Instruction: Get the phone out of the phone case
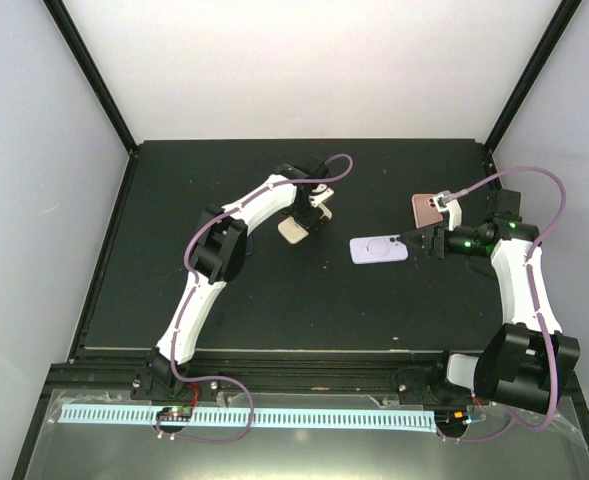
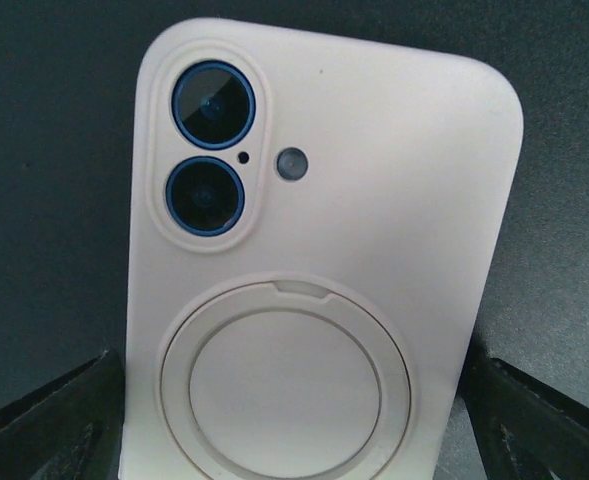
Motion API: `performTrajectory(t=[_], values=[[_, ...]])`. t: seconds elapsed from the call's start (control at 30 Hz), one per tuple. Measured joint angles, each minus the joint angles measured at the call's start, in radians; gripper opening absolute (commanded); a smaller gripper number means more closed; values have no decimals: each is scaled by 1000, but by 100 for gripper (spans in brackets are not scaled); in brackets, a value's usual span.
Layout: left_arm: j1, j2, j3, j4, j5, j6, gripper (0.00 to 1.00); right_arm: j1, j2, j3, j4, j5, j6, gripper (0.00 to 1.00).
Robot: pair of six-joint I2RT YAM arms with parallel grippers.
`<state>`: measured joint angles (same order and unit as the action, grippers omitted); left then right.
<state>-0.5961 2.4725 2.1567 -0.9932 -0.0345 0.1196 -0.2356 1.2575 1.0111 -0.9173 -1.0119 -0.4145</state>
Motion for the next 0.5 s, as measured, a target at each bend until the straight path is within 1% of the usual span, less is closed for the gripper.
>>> performTrajectory(t=[0.13,0.17,0.3,0.37,0.4,0.47,0.5], values=[[4,4,7,-13,12,-5,98,0,0,0,-3,-2,-1,71],[4,6,8,-16,13,-6,96,0,0,0,-4,-2,-1,71],[7,17,27,-35,25,-8,80,0,0,0,-4,-2,-5,71],[11,20,33,-40,33,-5,68,0,0,0,-4,-2,-8,71],[11,21,35,-39,34,0,64,0,0,0,-4,-2,-9,70],[11,21,37,-39,34,0,57,0,-2,0,-4,-2,-11,70],[11,20,38,-41,34,-4,56,0,-4,0,-3,-1,-12,70]])
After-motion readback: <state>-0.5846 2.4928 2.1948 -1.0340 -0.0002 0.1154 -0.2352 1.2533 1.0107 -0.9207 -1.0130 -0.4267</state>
